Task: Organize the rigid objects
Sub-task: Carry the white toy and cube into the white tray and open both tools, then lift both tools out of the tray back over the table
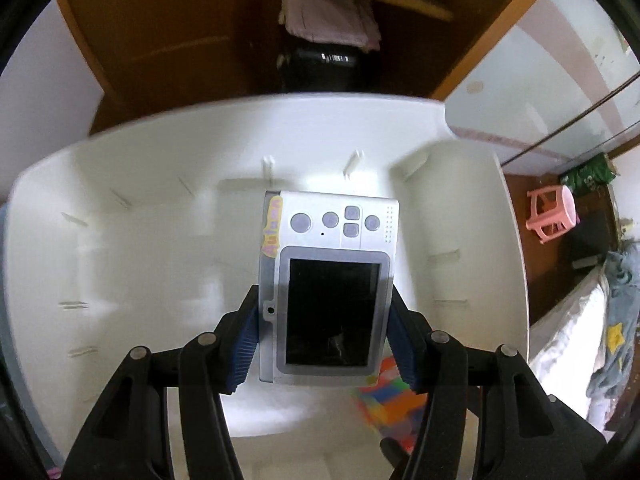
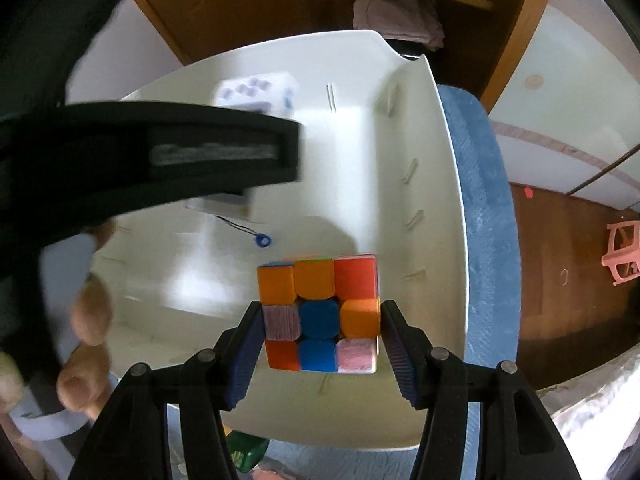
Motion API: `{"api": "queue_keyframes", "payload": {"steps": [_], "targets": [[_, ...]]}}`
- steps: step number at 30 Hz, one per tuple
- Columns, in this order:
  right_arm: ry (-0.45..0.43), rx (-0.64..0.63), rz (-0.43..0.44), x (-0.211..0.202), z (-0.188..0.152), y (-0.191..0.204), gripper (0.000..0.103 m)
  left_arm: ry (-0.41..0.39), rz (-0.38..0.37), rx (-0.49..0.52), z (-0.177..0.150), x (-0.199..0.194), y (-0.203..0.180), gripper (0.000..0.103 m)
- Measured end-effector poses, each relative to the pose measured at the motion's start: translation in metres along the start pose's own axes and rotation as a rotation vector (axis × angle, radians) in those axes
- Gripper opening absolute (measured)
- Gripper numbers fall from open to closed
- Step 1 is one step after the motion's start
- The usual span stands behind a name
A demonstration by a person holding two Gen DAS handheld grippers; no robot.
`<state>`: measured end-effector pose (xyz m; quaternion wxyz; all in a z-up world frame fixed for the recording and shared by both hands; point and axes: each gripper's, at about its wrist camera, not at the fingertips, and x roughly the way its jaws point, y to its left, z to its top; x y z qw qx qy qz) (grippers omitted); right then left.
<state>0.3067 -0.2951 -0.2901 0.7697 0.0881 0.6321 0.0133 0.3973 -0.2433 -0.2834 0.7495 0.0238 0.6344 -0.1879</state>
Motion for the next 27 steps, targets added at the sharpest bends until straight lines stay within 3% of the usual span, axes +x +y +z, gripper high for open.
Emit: {"api": "queue_keyframes", "payload": {"steps": [1, 2, 4, 8, 16, 22, 27], "targets": [[-0.008, -0.004, -0.003, 0.000, -0.002, 0.000, 0.062, 0.000, -0.001, 0.002, 0.000, 0.001, -0.002, 0.070], [-0.020, -0.011, -0.001, -0.001, -0.005, 0.000, 0.068, -0.014, 0.006, 0.009, 0.000, -0.002, -0.003, 0.088], [-0.034, -0.013, 0.005, -0.006, -0.005, -0.003, 0.070, -0.055, 0.015, 0.017, -0.001, -0.013, -0.005, 0.102], [-0.061, -0.019, 0.027, -0.022, -0.014, -0.005, 0.070, -0.090, -0.012, 0.024, -0.003, -0.041, -0.002, 0.102], [-0.168, -0.045, 0.062, -0.090, -0.054, 0.006, 0.075, -0.226, -0.050, 0.050, -0.044, -0.144, 0.015, 0.102], [-0.296, -0.043, 0.038, -0.159, -0.082, 0.025, 0.082, -0.347, -0.079, 0.087, -0.100, -0.230, 0.029, 0.102], [-0.388, -0.014, 0.022, -0.207, -0.113, 0.038, 0.082, -0.421, -0.094, 0.101, -0.149, -0.278, 0.043, 0.102]]}}
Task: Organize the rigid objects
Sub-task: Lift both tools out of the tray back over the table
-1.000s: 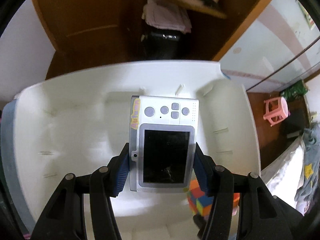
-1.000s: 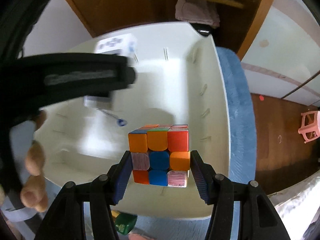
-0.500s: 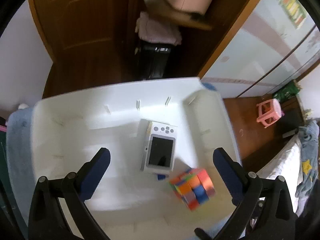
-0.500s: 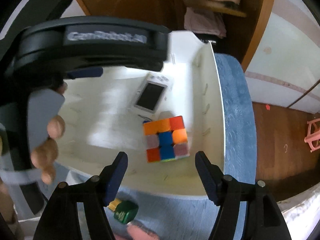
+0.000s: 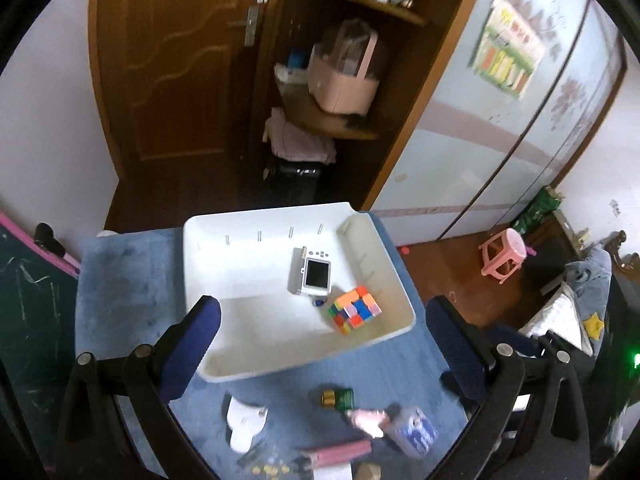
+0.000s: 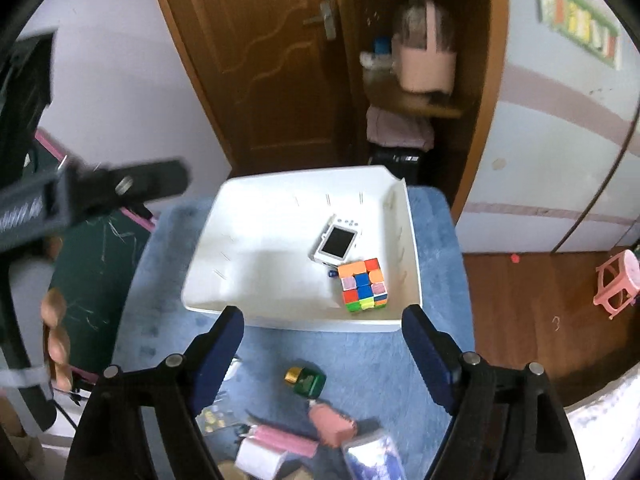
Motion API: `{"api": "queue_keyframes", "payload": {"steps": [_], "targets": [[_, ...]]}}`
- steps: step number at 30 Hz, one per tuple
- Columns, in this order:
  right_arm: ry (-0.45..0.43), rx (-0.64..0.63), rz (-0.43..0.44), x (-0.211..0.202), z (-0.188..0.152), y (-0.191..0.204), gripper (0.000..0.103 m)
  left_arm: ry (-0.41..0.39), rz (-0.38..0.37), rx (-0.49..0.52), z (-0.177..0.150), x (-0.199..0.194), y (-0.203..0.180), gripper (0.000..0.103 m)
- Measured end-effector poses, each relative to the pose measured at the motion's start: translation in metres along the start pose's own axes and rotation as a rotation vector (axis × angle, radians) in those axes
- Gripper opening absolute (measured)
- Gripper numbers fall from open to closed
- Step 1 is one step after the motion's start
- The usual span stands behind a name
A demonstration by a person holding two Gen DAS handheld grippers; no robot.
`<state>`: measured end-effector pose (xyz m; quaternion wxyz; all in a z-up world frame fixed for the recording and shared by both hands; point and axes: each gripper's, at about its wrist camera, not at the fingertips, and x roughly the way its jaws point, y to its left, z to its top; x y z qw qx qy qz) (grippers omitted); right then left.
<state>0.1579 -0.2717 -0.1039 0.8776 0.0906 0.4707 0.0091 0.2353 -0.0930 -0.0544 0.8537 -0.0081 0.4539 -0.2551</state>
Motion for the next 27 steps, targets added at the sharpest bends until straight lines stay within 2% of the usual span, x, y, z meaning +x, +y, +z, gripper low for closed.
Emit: {"api": "queue_keyframes", "payload": {"steps": [2, 7, 11, 15, 21, 25, 27], "targets": [[-0.043, 0.004, -0.039, -0.021, -0.009, 0.008, 0.082, -0.018, -0.009, 0.014, -0.012, -0.017, 0.001, 0.102], [-0.068, 0.027, -0.092, -0.056, -0.035, 0.020, 0.082, -0.038, 0.009, 0.063, -0.049, -0.060, 0.002, 0.102], [-0.120, 0.023, -0.152, -0.083, -0.062, 0.030, 0.082, -0.056, 0.021, 0.082, -0.074, -0.087, 0.004, 0.102], [-0.155, 0.026, -0.162, -0.107, -0.084, 0.038, 0.082, -0.057, 0.034, 0.079, -0.099, -0.111, 0.009, 0.102], [-0.213, 0.032, -0.146, -0.138, -0.116, 0.046, 0.082, -0.077, 0.056, 0.044, -0.131, -0.129, 0.025, 0.102], [-0.197, 0.012, -0.159, -0.136, -0.136, 0.053, 0.082, -0.074, 0.099, 0.014, -0.152, -0.127, 0.039, 0.102], [-0.184, 0.000, -0.156, -0.129, -0.150, 0.058, 0.082, -0.045, 0.119, -0.004, -0.163, -0.118, 0.047, 0.102]]}}
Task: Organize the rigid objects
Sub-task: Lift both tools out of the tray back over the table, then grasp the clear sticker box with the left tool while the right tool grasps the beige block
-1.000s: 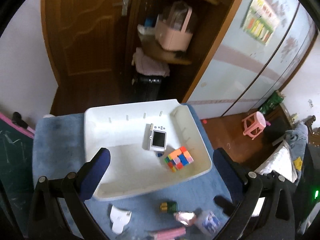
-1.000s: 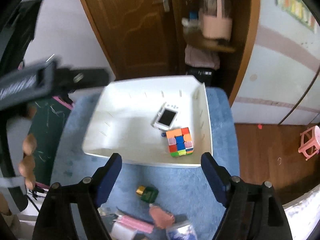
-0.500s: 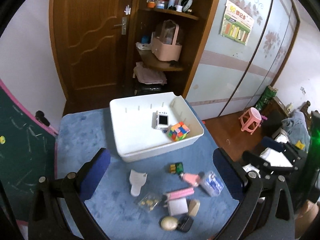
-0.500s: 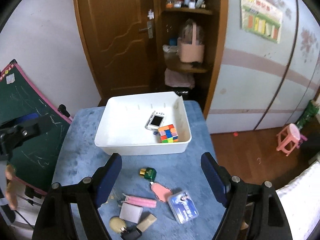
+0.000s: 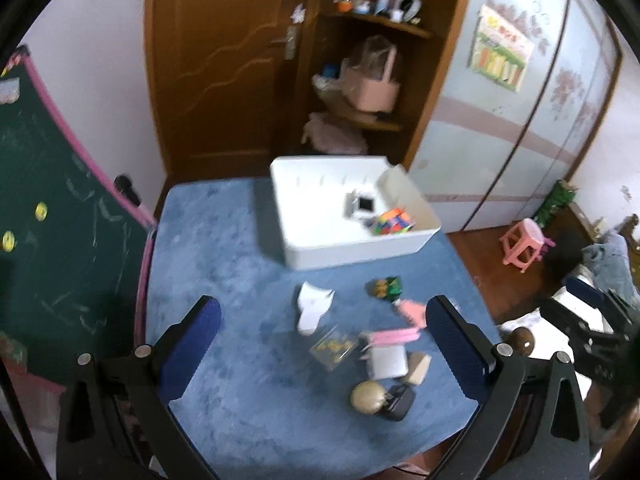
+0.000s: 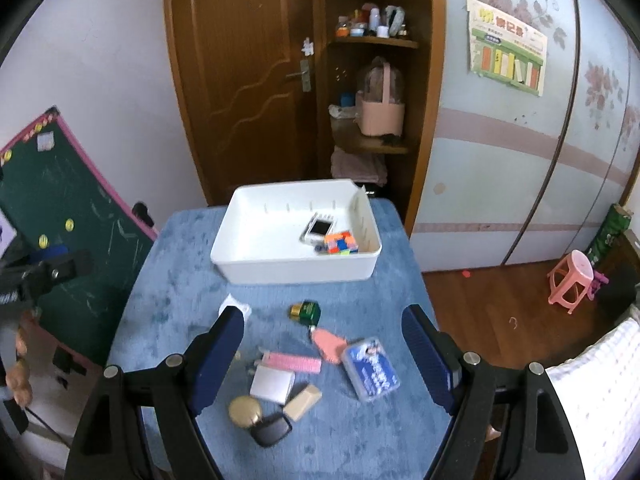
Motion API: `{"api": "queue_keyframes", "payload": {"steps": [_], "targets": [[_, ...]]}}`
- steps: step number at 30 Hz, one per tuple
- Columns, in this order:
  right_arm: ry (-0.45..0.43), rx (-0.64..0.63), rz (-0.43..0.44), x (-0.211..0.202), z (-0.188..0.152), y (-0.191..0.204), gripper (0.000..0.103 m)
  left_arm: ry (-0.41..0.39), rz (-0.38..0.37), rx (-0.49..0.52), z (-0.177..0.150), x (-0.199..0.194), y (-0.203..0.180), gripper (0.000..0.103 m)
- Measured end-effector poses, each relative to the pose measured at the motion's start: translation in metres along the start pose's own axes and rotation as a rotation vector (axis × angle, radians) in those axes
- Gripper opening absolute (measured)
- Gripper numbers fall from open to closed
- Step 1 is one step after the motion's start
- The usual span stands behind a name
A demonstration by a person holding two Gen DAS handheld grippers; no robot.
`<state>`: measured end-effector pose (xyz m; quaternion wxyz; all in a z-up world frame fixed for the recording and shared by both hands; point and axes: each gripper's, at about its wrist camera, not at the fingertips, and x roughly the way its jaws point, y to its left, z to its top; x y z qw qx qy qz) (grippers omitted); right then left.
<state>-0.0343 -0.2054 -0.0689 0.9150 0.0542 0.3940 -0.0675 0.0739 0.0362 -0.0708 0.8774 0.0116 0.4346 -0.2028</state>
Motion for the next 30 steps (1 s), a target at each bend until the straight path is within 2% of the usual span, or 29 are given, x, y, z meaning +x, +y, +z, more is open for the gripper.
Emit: {"api": "queue_keyframes", "payload": {"steps": [5, 9, 15, 22, 28, 30], "targets": [[0.084, 0.014, 0.047, 0.023, -0.038, 0.013, 0.082, 0.062, 0.020, 0.014, -0.023, 0.023, 0.008, 0.102], [0.170, 0.047, 0.071, 0.050, -0.067, 0.021, 0.082, 0.120, 0.052, 0.071, -0.046, 0.045, 0.005, 0.102], [0.272, 0.110, 0.083, 0.085, -0.098, 0.020, 0.082, 0.182, 0.041, 0.184, -0.070, 0.080, -0.005, 0.102], [0.361, 0.207, 0.073, 0.121, -0.114, 0.007, 0.081, 0.313, -0.005, 0.252, -0.082, 0.135, -0.012, 0.093], [0.408, 0.298, 0.053, 0.149, -0.117, -0.002, 0.077, 0.350, -0.048, 0.335, -0.078, 0.163, -0.019, 0.093], [0.425, 0.328, 0.047, 0.160, -0.118, -0.005, 0.071, 0.375, -0.068, 0.365, -0.078, 0.174, -0.022, 0.093]]}}
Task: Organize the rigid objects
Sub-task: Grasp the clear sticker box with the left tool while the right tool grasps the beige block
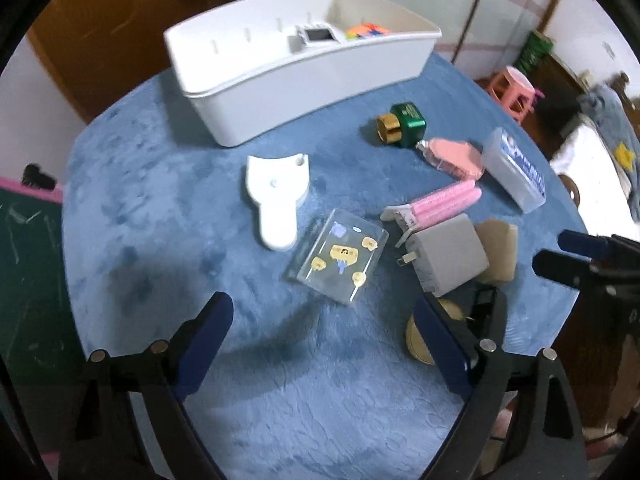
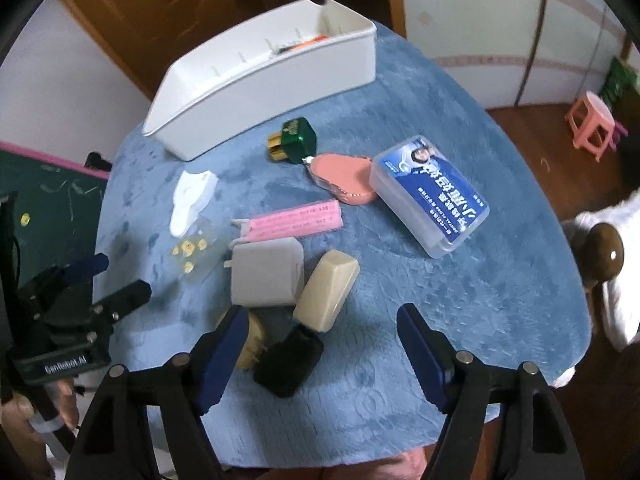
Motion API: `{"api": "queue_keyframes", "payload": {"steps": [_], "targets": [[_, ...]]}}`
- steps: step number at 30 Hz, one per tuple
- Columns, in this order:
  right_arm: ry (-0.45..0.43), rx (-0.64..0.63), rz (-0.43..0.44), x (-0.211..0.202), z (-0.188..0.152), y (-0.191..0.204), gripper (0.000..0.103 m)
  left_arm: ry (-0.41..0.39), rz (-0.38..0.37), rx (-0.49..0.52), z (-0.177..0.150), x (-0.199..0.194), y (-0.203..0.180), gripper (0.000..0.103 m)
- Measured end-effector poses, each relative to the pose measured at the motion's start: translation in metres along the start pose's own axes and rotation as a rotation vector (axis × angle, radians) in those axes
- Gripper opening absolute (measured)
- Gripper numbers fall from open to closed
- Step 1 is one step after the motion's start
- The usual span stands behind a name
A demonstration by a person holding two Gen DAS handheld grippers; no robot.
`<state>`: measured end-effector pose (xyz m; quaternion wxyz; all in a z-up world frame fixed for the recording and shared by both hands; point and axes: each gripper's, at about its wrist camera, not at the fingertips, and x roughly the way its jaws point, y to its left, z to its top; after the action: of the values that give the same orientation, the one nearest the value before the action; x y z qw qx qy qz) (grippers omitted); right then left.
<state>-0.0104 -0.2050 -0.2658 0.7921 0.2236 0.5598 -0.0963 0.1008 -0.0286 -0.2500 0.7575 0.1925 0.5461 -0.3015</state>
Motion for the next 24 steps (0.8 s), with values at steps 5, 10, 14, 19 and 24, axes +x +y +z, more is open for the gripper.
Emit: {"api": "queue_keyframes", "payload": {"steps": [5, 10, 14, 19, 24], "targets": [[0.069, 0.107, 0.010, 0.025, 0.011, -0.014, 0.057, 0.051, -0.005, 0.084, 0.010, 0.026, -0.003, 0.089], [0.118, 0.175, 0.022, 0.042, 0.016, -0.022, 0.054, 0.132, -0.013, 0.141, 0.018, 0.052, -0.005, 0.072], [0.151, 0.207, 0.026, 0.054, 0.019, -0.022, 0.050, 0.167, -0.013, 0.180, 0.019, 0.066, -0.010, 0.070], [0.185, 0.226, 0.007, 0.069, 0.023, -0.020, 0.036, 0.193, -0.036, 0.188, 0.020, 0.076, -0.013, 0.061], [0.216, 0.217, -0.036, 0.082, 0.024, -0.017, 0.034, 0.193, -0.054, 0.174, 0.030, 0.079, -0.010, 0.061]]}}
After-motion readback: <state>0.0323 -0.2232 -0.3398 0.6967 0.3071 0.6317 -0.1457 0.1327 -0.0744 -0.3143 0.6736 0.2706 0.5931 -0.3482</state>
